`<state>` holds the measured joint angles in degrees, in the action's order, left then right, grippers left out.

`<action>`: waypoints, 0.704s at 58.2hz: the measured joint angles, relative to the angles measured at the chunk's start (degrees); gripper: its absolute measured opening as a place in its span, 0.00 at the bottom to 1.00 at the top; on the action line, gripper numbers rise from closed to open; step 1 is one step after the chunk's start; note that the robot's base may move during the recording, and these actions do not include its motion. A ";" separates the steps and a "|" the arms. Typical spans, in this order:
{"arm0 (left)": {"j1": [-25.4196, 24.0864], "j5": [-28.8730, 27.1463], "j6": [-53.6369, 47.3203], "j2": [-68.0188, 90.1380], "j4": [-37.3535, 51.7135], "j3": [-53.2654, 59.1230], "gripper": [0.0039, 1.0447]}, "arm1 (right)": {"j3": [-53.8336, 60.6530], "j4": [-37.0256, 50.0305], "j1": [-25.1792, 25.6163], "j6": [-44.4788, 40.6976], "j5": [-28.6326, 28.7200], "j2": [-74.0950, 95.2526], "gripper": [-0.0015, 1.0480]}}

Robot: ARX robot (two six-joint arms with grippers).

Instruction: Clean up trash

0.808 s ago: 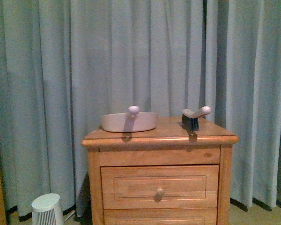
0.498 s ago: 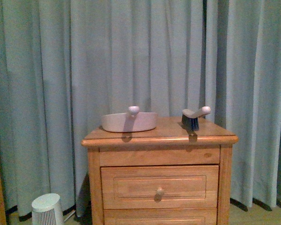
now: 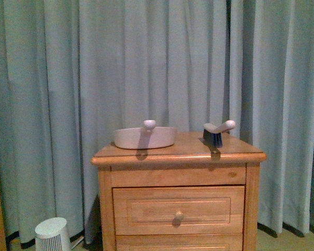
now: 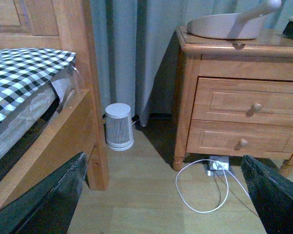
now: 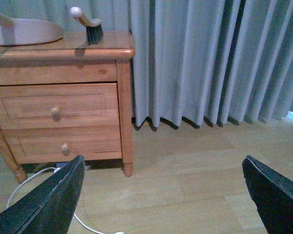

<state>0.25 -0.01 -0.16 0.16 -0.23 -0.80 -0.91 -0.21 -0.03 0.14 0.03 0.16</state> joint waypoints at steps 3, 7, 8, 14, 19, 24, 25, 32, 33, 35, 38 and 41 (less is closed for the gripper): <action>0.00 0.00 0.00 0.00 0.00 0.00 0.93 | 0.00 0.00 0.00 0.00 0.00 0.00 0.93; 0.00 -0.02 0.00 0.00 0.00 0.00 0.93 | 0.00 0.00 0.00 0.00 0.00 0.00 0.93; 0.00 0.00 0.00 0.00 0.00 0.00 0.93 | 0.00 0.00 0.00 0.00 0.00 0.00 0.93; 0.00 0.00 0.02 0.00 0.00 0.00 0.93 | 0.00 0.00 0.00 0.00 0.00 0.00 0.93; 0.00 0.00 0.00 0.00 0.00 0.00 0.93 | 0.00 0.00 0.00 0.00 0.00 0.00 0.93; 0.00 0.00 0.00 0.00 0.00 0.00 0.93 | 0.00 0.00 0.00 0.00 0.00 0.00 0.93; 0.00 -0.02 0.00 0.00 0.00 0.00 0.93 | 0.00 0.00 0.00 0.02 0.00 0.00 0.93; 0.00 0.00 0.00 0.00 0.00 0.00 0.93 | 0.00 0.00 0.00 0.00 0.00 0.00 0.93; 0.00 0.00 0.00 0.00 0.00 0.00 0.93 | 0.00 0.00 0.00 0.02 0.00 0.00 0.93; 0.00 0.00 0.00 0.00 0.00 0.00 0.93 | 0.00 0.00 0.00 0.00 0.00 0.00 0.93; 0.00 0.00 0.00 0.00 0.00 0.00 0.93 | 0.00 0.00 0.00 0.00 0.00 0.00 0.93; 0.00 -0.02 0.00 0.00 0.00 0.00 0.93 | 0.00 0.00 0.00 0.00 0.02 0.00 0.93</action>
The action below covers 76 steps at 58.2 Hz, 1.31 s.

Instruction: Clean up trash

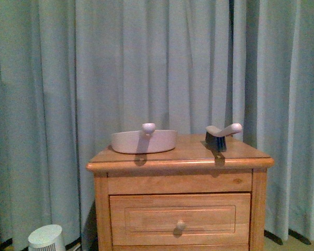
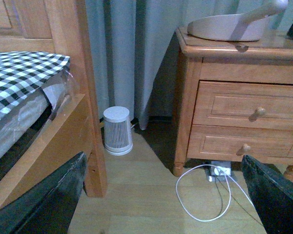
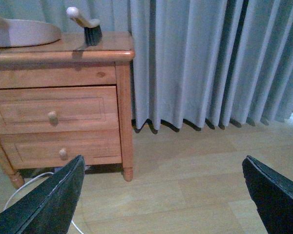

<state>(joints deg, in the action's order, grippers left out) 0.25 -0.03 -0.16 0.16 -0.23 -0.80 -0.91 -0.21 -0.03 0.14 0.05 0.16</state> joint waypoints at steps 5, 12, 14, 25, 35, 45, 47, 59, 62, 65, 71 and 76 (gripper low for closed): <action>0.00 0.02 0.00 0.00 0.00 0.00 0.93 | 0.00 0.00 0.00 0.00 -0.02 0.00 0.93; 0.00 0.02 0.00 0.00 0.00 0.00 0.93 | 0.00 0.00 0.00 0.00 -0.02 0.00 0.93; 0.00 0.02 0.00 0.00 0.00 0.00 0.93 | 0.00 0.00 0.00 0.02 -0.02 0.00 0.93; 0.00 0.02 0.00 0.00 0.00 0.00 0.93 | 0.00 0.00 0.00 0.02 -0.02 0.00 0.93; 0.00 0.02 0.00 0.00 0.00 0.00 0.93 | 0.00 0.00 0.00 0.00 0.00 0.00 0.93; 0.00 0.02 0.00 0.00 0.00 0.00 0.93 | 0.00 0.00 0.00 0.02 -0.02 0.00 0.93; 0.00 0.02 0.00 -0.02 0.00 0.00 0.93 | 0.00 0.00 0.00 0.00 -0.02 0.00 0.93; 0.00 0.02 0.02 -0.02 0.00 0.00 0.93 | 0.00 0.00 0.00 0.00 0.00 0.00 0.93; 0.00 0.02 0.00 -0.04 0.00 0.00 0.93 | 0.00 0.00 0.00 0.02 -0.02 0.00 0.93; 0.00 0.02 0.02 -0.04 0.00 0.00 0.93 | 0.00 0.00 0.00 0.00 -0.02 0.00 0.93; 0.00 0.02 0.00 -0.04 0.00 0.00 0.93 | 0.00 0.00 0.00 0.00 0.00 0.00 0.93; 0.00 0.02 0.00 -0.04 0.00 0.00 0.93 | 0.00 0.00 0.00 0.00 0.00 0.00 0.93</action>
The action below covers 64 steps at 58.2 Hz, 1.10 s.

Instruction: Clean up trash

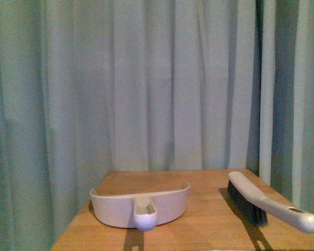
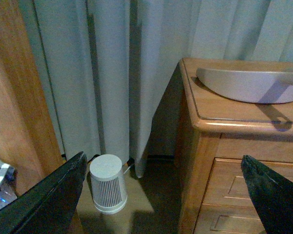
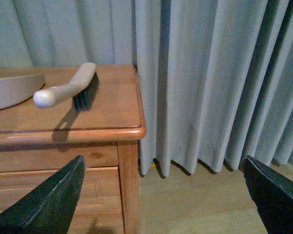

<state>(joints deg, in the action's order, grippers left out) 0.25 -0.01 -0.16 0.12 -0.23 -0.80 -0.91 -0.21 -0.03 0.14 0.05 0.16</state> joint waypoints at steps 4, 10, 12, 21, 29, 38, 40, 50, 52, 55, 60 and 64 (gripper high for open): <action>0.00 0.00 0.00 0.00 0.00 0.00 0.93 | 0.00 0.00 0.00 0.00 0.02 0.00 0.93; 0.72 -4.09 3.30 2.78 -3.50 -1.38 0.93 | 0.00 0.00 0.00 0.00 -0.02 0.00 0.93; 0.81 -4.96 5.16 6.91 -3.23 -2.43 0.93 | 0.00 0.00 0.00 0.02 -0.02 0.00 0.93; 4.04 -1.66 -0.26 31.85 1.55 -17.62 0.93 | 0.00 0.00 0.00 0.00 -0.02 0.00 0.93; 11.72 -5.22 -8.50 50.56 -6.88 -37.94 0.93 | 0.02 0.00 0.00 0.00 0.00 0.00 0.93; 22.08 -10.03 -6.25 66.88 -20.74 -60.37 0.93 | 0.02 0.00 0.00 0.00 0.00 0.00 0.93; 23.91 -11.19 -5.25 69.48 -22.69 -63.69 0.93 | 0.00 0.00 0.00 0.00 0.00 0.00 0.93; 32.04 -15.69 0.15 83.32 -27.21 -77.75 0.93 | 0.02 0.00 0.00 0.00 -0.02 0.00 0.93; 33.20 -16.61 1.07 85.77 -27.63 -79.76 0.93 | 0.00 0.00 0.00 0.00 -0.02 0.00 0.93; 34.64 -17.92 2.80 89.72 -28.59 -82.77 0.93 | 0.02 0.00 0.00 0.00 -0.02 0.00 0.93; 35.50 -18.86 5.68 94.62 -29.42 -86.36 0.93 | 0.00 0.00 0.00 0.00 0.00 0.00 0.93; 35.54 -19.78 7.52 97.35 -30.03 -88.17 0.93 | 0.00 0.00 0.00 0.00 0.00 0.00 0.93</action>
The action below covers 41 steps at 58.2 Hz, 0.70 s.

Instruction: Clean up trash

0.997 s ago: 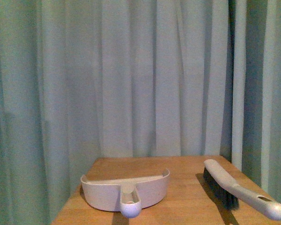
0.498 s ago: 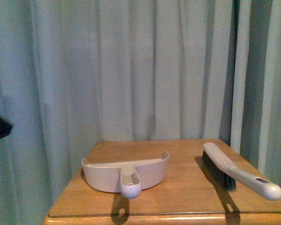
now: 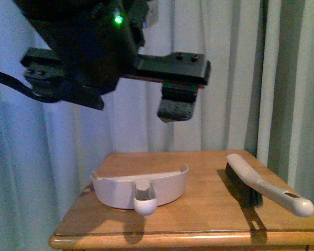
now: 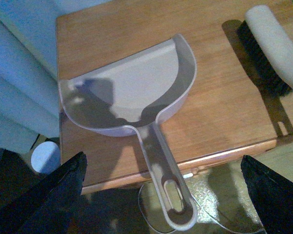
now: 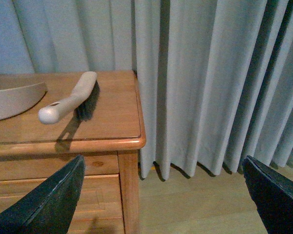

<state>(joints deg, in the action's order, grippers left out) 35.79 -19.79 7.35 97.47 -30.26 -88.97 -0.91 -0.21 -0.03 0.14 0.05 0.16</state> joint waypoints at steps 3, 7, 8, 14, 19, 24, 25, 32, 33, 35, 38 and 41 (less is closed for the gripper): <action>0.00 -0.76 1.29 1.46 -0.46 -0.92 0.93 | 0.02 0.00 0.00 0.00 0.00 0.00 0.93; 0.00 -1.27 2.64 3.15 -1.01 -1.79 0.93 | 0.02 0.00 0.00 0.00 0.00 0.00 0.93; 0.00 -1.29 3.04 3.54 -1.16 -1.97 0.93 | 0.00 0.00 0.00 0.00 0.00 0.00 0.93; 0.11 -1.75 4.74 5.14 -1.53 -2.29 0.93 | 0.02 0.00 0.00 0.00 -0.02 0.00 0.93; 0.35 -2.03 6.05 6.36 -1.84 -2.29 0.93 | 0.00 0.00 0.00 0.00 0.00 0.00 0.93; 0.66 -2.03 7.63 7.65 -1.75 -2.29 0.93 | 0.00 0.00 0.00 0.00 -0.02 0.00 0.93; 0.76 -1.95 7.82 7.91 -1.66 -2.29 0.93 | 0.00 0.00 0.00 0.00 0.00 0.00 0.93; 0.98 -1.92 8.61 9.62 -1.25 -2.29 0.93 | 0.02 0.00 0.00 0.00 0.00 0.00 0.93; 0.98 -1.97 8.68 9.73 -1.22 -2.29 0.93 | 0.00 0.00 0.00 0.00 0.00 0.00 0.93; 0.96 -2.05 8.87 10.16 -1.16 -2.29 0.93 | 0.02 0.00 0.00 0.00 -0.02 0.00 0.93; 0.87 -2.25 9.07 10.73 -0.87 -2.29 0.93 | 0.00 0.00 0.00 0.00 0.00 0.00 0.93; 0.74 -2.67 9.07 11.41 -0.70 -2.29 0.93 | 0.00 0.00 0.00 0.00 -0.02 0.00 0.93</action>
<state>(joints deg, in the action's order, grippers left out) 36.53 -22.46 16.43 108.88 -30.96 -91.26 -0.91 -0.21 -0.03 0.14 0.03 0.16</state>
